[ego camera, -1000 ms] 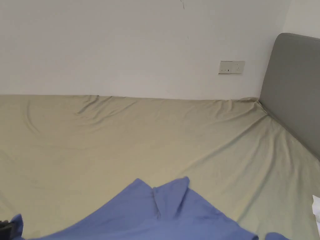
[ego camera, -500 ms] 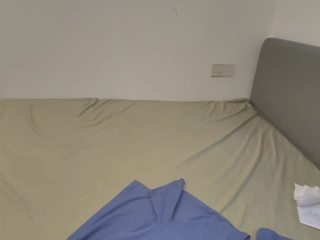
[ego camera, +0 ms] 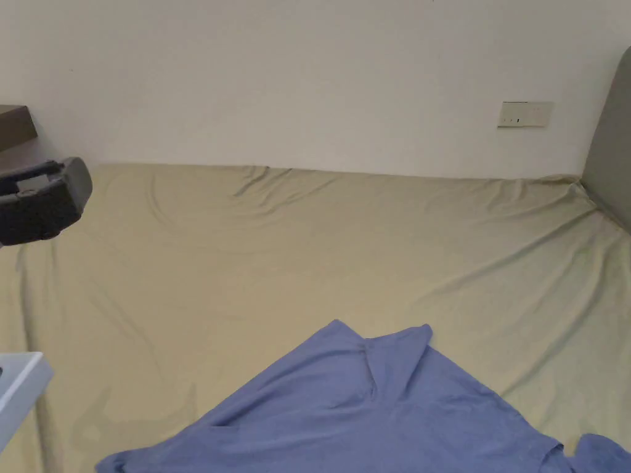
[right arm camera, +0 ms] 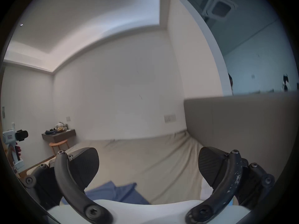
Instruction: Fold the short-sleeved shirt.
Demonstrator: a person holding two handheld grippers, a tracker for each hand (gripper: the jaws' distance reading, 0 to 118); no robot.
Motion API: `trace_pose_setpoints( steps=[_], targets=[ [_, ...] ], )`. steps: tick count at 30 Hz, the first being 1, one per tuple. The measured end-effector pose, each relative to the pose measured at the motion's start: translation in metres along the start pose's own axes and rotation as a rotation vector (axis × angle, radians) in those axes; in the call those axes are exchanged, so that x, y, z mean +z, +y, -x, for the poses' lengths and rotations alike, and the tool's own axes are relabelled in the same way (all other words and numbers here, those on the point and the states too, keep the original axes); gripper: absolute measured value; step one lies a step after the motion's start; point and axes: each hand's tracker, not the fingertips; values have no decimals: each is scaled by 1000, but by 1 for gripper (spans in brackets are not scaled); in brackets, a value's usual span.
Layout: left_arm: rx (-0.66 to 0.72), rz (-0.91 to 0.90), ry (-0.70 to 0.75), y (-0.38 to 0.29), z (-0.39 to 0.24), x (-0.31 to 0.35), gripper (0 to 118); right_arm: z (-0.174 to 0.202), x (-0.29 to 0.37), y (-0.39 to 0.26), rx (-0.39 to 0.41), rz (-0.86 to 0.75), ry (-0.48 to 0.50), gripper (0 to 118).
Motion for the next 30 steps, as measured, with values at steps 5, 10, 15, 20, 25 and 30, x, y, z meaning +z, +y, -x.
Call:
trace_pose_setpoints(
  steps=[5, 10, 15, 20, 25, 30],
  targets=[
    [-99, 67, -13, -4, 3, -9, 90, 35, -20, 0, 15, 15, 17, 67],
    [-104, 188, -72, -16, -13, -17, 21, 52, -29, -9, 30, 46, 12, 6],
    [33, 486, -152, -69, 4, -42, 0, 64, -28, -20, -53, 108, 86, 1],
    [110, 819, -107, -165, 31, -83, 0, 71, -29, -35, -18, 145, 116, 1],
    [-46, 1074, 50, -253, 51, -109, 118, 90, -30, -39, -5, 180, 154, 1],
    [32, 1131, 95, -303, 69, -111, 105, 109, -35, -45, 41, 200, 185, 1]
  ],
)
